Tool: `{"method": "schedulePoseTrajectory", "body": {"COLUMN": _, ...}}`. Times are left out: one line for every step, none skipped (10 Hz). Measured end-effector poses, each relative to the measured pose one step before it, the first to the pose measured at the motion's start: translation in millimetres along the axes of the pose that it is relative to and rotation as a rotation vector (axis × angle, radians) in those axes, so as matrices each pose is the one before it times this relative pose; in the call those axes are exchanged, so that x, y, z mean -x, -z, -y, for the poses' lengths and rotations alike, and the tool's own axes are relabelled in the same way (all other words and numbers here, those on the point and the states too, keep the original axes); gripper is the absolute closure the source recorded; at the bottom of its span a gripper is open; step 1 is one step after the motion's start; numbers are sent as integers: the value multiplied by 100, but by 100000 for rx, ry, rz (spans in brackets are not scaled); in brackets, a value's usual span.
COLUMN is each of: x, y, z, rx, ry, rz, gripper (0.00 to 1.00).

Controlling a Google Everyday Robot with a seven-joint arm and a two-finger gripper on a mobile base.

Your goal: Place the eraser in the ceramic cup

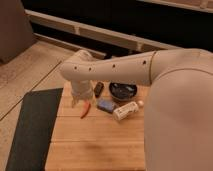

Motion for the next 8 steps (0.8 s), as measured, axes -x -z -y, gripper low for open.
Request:
{"method": "schedulePoseTrajectory", "body": {"x": 2517, "y": 891, "z": 638, "rx": 1431, "ry": 1876, "rz": 5698, "gripper": 35}}
{"method": "schedulePoseTrajectory", "body": {"x": 2742, "y": 897, "z": 639, "rx": 1536, "ry": 5142, "rz": 6194, "gripper": 35}}
{"method": "schedulePoseTrajectory", "body": {"x": 995, "y": 290, "z": 210, "rx": 860, "ry": 2801, "rz": 2267, "gripper": 35}}
{"method": "schedulePoseTrajectory", "body": {"x": 1029, "y": 285, "z": 450, "rx": 486, "ry": 2522, "rz": 2306, "gripper": 35}}
{"method": "schedulePoseTrajectory", "body": {"x": 389, "y": 105, "z": 321, "rx": 26, "ry": 789, "rz": 880, "gripper": 35}}
{"method": "schedulePoseTrajectory", "body": {"x": 33, "y": -47, "z": 147, "rx": -17, "ry": -24, "rz": 55, "gripper": 35}}
{"method": "schedulePoseTrajectory", "body": {"x": -126, "y": 17, "z": -28, "rx": -243, "ry": 326, "rz": -98, "gripper": 35}}
{"method": "schedulePoseTrajectory", "body": {"x": -144, "y": -115, "z": -12, "rx": -421, "ry": 573, "rz": -101, "gripper": 35}}
